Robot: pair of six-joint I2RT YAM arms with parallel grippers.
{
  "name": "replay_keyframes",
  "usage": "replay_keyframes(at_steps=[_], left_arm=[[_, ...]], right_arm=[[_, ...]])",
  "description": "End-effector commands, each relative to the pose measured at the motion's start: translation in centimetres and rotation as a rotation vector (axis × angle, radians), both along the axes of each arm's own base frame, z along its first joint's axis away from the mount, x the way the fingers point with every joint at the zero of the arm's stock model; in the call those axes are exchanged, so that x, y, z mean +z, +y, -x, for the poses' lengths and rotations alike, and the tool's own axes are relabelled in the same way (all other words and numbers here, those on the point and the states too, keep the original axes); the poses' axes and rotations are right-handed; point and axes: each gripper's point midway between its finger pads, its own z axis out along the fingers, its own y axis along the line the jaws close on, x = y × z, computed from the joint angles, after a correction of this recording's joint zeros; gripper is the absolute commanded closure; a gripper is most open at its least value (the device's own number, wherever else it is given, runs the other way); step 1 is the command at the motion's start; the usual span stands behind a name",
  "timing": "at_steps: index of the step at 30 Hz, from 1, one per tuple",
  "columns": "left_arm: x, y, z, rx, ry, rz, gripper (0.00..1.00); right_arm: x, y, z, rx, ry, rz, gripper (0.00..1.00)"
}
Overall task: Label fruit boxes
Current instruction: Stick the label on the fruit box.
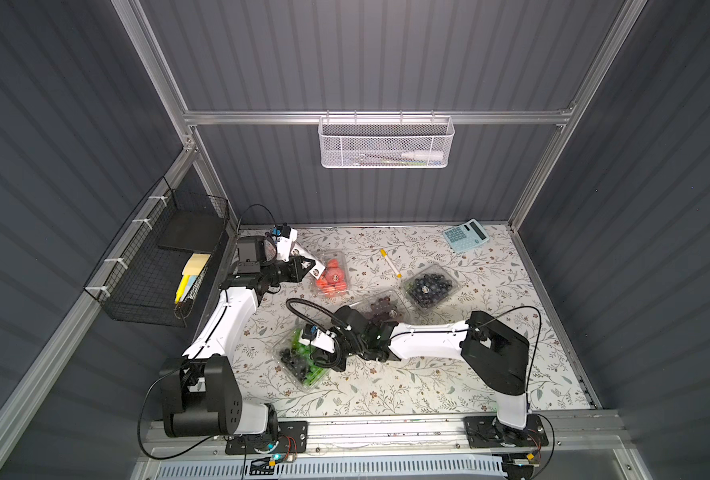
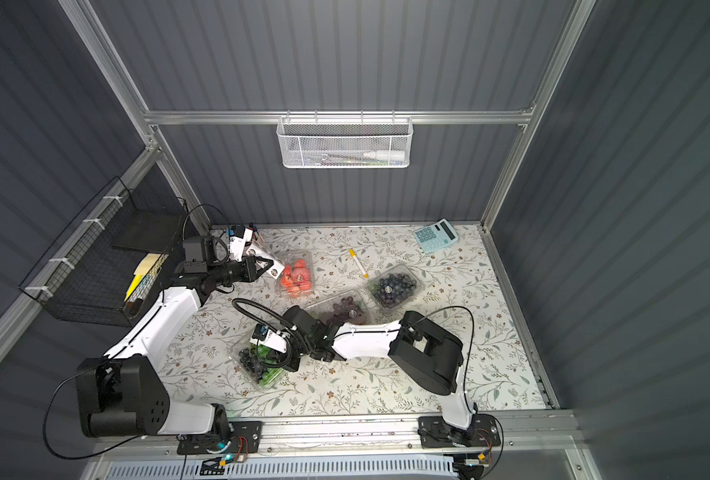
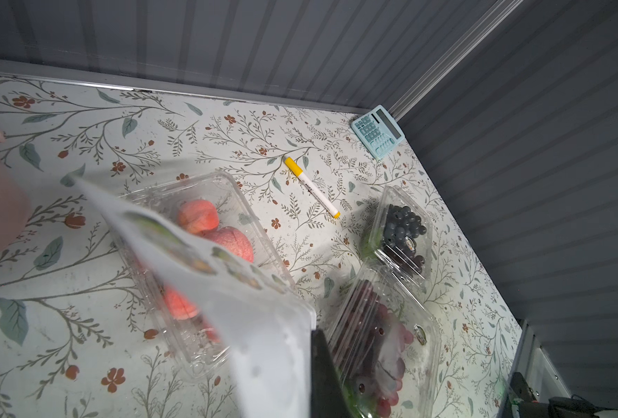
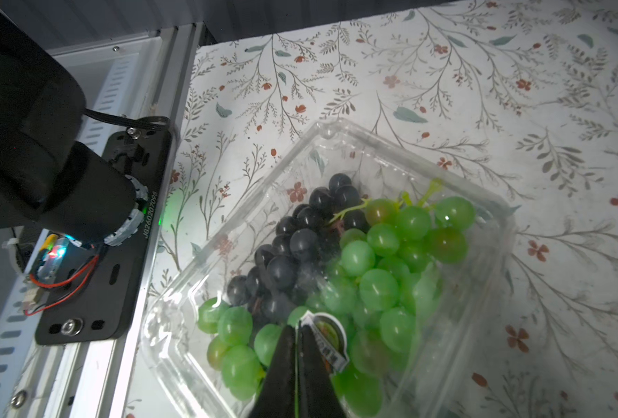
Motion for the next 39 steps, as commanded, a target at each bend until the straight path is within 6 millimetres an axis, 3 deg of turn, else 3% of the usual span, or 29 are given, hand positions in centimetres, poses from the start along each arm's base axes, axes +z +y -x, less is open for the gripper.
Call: replay_keyframes(at_steps=[1, 5, 15, 20, 22, 27, 32, 37, 39], left_arm=[[0.4, -0.1, 0.6, -0.01, -0.002, 0.016, 1.0], [0.4, -0.2, 0.6, -0.01, -0.001, 0.016, 1.0], [1.0, -0.7, 1.0, -0.043, -0.017, 0.041, 1.0], [1.6, -1.4, 1.6, -0.094, -0.038, 0.067, 1.0], [2.1, -2.2, 2.2, -0.15, -0.063, 0.08, 1.0], [3.5, -5.7, 5.4, -0.373, -0.198, 0.079, 1.0], [3.9, -9.7, 9.6, -0.627, -0.35, 0.055, 1.0], [4.7, -11.2, 12.2, -0.782, -0.421, 0.11, 1.0], [5.0, -11.7, 13.5, -0.85, -0.46, 0.116, 1.0]], right_arm=[[-0.6, 0.0, -0.4, -0.016, -0.006, 0.048, 0.92], [-0.4, -0.8, -0.3, -0.03, 0.001, 0.078, 0.91], [7.0, -1.0, 0.6, 0.019, -0.083, -0.116, 0.79], [8.9, -1.9, 0.1, -0.038, -0.105, -0.161, 0.77], [9.6, -2.9, -1.0, -0.119, -0.106, -0.168, 0.75], [12.7, -7.2, -2.9, -0.237, -0.041, -0.221, 0.69], [16.2, -13.9, -4.1, -0.305, 0.021, -0.264, 0.64], [18.9, -19.9, -5.5, -0.399, -0.034, -0.307, 0.37], [19.7, -21.4, -6.1, -0.422, -0.032, -0.337, 0.3]])
